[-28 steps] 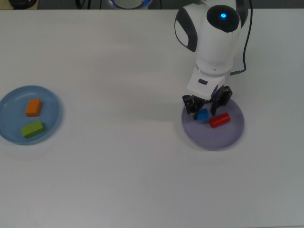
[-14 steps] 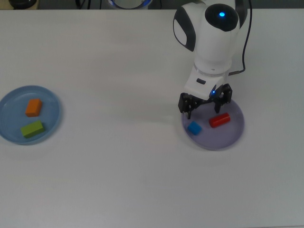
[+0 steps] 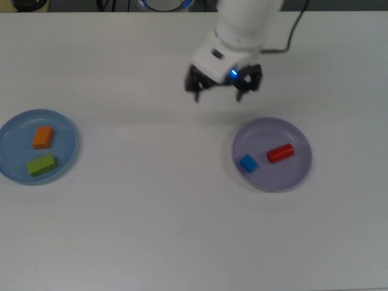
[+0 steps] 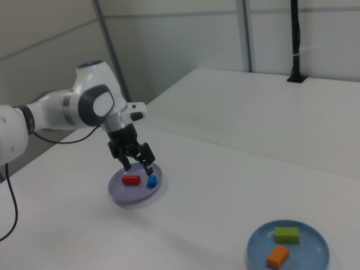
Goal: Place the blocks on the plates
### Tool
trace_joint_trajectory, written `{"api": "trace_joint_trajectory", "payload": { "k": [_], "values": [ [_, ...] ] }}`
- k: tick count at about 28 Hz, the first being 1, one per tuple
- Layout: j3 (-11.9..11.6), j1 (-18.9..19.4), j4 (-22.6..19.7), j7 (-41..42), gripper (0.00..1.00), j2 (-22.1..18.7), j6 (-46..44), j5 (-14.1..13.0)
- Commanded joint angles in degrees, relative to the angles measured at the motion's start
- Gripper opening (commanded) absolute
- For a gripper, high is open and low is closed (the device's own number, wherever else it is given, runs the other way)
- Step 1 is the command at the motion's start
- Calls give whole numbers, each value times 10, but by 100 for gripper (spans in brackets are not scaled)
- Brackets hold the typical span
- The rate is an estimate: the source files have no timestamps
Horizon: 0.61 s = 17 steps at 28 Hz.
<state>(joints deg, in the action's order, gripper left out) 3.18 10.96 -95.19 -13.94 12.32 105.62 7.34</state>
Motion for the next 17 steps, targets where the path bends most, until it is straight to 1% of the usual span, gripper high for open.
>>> {"api": "trace_joint_trajectory", "payload": {
  "k": [1, 4, 6, 7, 8, 10, 11, 12, 15, 17],
  "values": [
    [-20, -15, -31, -15, 100, -76, -81, -7],
    [-21, -34, -44, -4, 100, -107, -96, -7],
    [-20, -51, -48, 11, 100, -121, -96, -8],
    [-19, -68, -47, 27, 100, -131, -96, -13],
    [-19, -78, -47, 35, 100, -136, -96, -20],
    [-18, -100, -47, 55, 100, -149, -96, -43],
    [-17, -123, -47, 85, 100, -165, -97, -69],
    [-17, -132, -47, 102, 100, -172, -98, -79],
    [-19, -151, -46, 131, 100, -183, -109, -95],
    [-20, -154, -44, 130, 100, -183, -110, -96]
  ]
}}
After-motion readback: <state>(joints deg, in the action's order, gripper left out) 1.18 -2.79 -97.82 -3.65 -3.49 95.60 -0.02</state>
